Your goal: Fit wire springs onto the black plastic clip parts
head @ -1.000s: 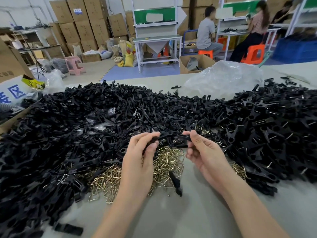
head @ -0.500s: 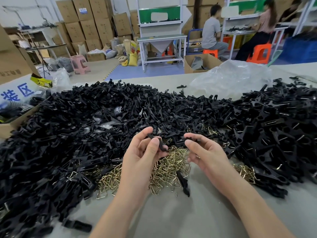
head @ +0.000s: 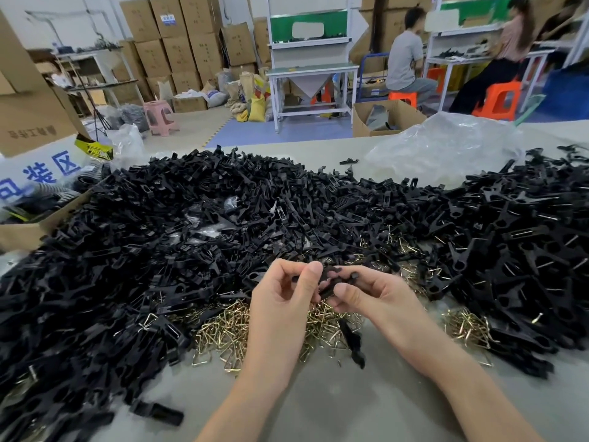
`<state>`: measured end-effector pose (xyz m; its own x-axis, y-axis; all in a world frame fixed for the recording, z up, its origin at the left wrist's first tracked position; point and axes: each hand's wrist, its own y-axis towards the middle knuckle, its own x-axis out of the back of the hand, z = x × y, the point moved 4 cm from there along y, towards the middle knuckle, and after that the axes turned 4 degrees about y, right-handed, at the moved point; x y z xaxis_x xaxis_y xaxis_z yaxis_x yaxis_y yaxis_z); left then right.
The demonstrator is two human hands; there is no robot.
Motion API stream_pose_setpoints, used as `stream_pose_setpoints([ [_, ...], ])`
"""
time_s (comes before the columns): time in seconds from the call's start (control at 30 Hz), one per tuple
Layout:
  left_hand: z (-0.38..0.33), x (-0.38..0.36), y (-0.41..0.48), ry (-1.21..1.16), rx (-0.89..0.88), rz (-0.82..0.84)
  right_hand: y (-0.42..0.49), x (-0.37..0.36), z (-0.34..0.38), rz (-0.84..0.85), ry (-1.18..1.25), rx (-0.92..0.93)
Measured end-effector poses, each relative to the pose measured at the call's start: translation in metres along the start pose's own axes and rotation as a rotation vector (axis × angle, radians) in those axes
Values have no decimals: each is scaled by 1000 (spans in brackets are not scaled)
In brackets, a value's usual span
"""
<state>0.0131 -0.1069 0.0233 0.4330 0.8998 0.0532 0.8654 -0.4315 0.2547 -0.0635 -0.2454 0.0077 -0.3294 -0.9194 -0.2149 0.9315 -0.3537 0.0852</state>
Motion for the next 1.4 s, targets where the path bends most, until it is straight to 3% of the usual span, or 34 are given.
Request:
stream_pose_setpoints([
  [0.47, -4, -2, -5, 225, -95, 83, -6, -4, 6, 4, 6, 13],
  [0.87, -5, -4, -7, 222, -126, 170, -9, -3, 12, 25, 1, 15],
  [1.1, -6, 3, -9, 669, -304, 146, -4, 0, 9, -74, -20, 30],
  [1.4, -11, 0, -12, 593, -411, 246, -6, -1, 16, -66, -53, 85],
])
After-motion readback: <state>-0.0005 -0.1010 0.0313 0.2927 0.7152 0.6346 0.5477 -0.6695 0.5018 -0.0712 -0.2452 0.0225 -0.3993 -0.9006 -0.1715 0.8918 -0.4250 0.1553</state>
